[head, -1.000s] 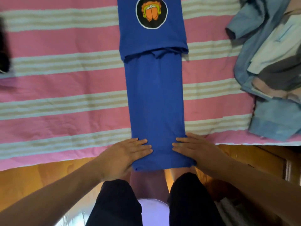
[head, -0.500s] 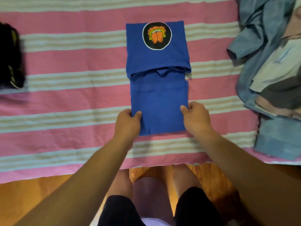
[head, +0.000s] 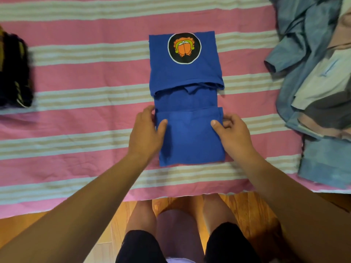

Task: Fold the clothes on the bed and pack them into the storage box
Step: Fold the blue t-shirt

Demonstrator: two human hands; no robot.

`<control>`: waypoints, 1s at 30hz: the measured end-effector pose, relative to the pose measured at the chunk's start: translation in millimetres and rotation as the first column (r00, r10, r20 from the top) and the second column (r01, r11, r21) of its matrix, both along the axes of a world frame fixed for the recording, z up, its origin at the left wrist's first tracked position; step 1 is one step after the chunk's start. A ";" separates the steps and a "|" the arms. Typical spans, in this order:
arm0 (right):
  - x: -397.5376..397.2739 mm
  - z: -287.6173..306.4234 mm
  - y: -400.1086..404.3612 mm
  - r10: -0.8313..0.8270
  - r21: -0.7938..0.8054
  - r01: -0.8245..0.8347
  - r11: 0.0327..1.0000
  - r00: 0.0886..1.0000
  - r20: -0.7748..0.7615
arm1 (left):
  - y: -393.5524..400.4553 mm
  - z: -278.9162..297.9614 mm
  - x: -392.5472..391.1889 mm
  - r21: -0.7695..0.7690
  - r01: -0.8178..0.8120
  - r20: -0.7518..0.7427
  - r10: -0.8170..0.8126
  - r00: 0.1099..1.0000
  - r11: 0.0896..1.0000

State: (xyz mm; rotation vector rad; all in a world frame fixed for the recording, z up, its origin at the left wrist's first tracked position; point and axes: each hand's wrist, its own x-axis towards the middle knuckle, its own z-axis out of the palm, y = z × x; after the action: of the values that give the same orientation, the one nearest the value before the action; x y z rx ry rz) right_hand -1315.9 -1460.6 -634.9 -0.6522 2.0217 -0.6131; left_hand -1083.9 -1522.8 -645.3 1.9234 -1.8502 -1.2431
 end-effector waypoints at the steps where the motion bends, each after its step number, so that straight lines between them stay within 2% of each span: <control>1: 0.4 -0.5 -6.5 -0.038 -0.018 0.038 0.999 0.999 0.012 | -8.2 -3.8 -3.2 0.005 0.046 0.032 -0.046 0.998 0.999; 3: 2.9 0.4 -19.3 -0.062 -0.053 0.061 0.997 0.998 -0.013 | -19.5 -5.2 -7.3 -0.018 0.133 0.126 -0.130 0.983 0.991; 7: 9.0 3.4 -39.8 -0.040 -0.182 0.013 0.983 0.989 -0.145 | -32.2 4.4 -10.9 -0.153 0.022 0.176 0.005 0.984 0.988; 10: 8.5 -2.4 -47.9 0.005 -0.137 -0.038 0.990 0.973 -0.232 | -36.4 4.4 -13.0 -0.119 -0.014 0.152 0.033 0.988 0.993; 12: 6.2 -4.6 -44.6 0.102 -0.099 -0.151 0.984 0.919 -0.382 | -33.2 4.8 -9.2 -0.191 0.133 0.242 -0.085 0.967 0.973; 13: 5.1 -2.9 -39.9 0.177 -0.119 -0.266 0.956 0.855 -0.487 | -30.3 4.9 -5.8 -0.277 0.268 0.296 -0.183 0.937 0.923; 14: 5.2 1.2 -34.0 0.261 -0.147 -0.419 0.896 0.765 -0.590 | -26.0 6.1 -1.1 -0.377 0.410 0.327 -0.295 0.898 0.830; 16: 3.0 6.1 -14.0 0.438 -0.153 -0.737 0.658 0.540 -0.719 | -12.5 7.2 7.9 -0.511 0.642 0.339 -0.553 0.761 0.572; 17: 1.0 4.3 -1.0 0.547 -0.093 -0.854 0.511 0.407 -0.731 | -4.3 6.3 11.9 -0.505 0.731 0.349 -0.665 0.660 0.459; 19: -7.2 -5.6 19.7 0.790 0.167 -0.953 0.252 0.102 -0.605 | 11.2 -3.8 21.3 -0.369 0.868 0.389 -0.793 0.469 0.333; 20: -14.1 -11.7 22.5 0.860 0.285 -0.946 0.156 -0.012 -0.511 | 16.0 -11.6 25.6 -0.283 0.905 0.414 -0.811 0.415 0.318; 21: -21.0 -16.7 20.3 0.889 0.362 -0.927 0.097 -0.082 -0.450 | 18.7 -18.5 28.6 -0.212 0.923 0.441 -0.812 0.383 0.320; 23: -28.4 -21.4 10.5 0.896 0.410 -0.910 0.068 -0.124 -0.426 | 21.2 -28.7 29.1 -0.139 0.943 0.497 -0.803 0.330 0.301; 25: -22.5 -19.7 4.0 0.871 0.427 -0.902 0.073 -0.151 -0.468 | 22.2 -30.4 21.2 -0.164 0.946 0.548 -0.772 0.322 0.278; 28: -14.7 -17.5 10.5 0.809 0.387 -0.912 0.136 -0.123 -0.574 | 23.3 -23.5 16.3 -0.314 0.886 0.500 -0.733 0.461 0.342; 30: -15.2 -6.5 17.8 0.814 0.332 -0.935 0.126 -0.093 -0.573 | 31.6 -11.3 22.6 -0.329 0.851 0.412 -0.749 0.519 0.408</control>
State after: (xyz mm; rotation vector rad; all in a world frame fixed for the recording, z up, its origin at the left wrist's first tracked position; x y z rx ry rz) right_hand -1331.2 -1442.8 -641.4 -2.3894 1.4431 0.4203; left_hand -1061.3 -1491.1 -656.6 0.8196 -3.0170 -0.5482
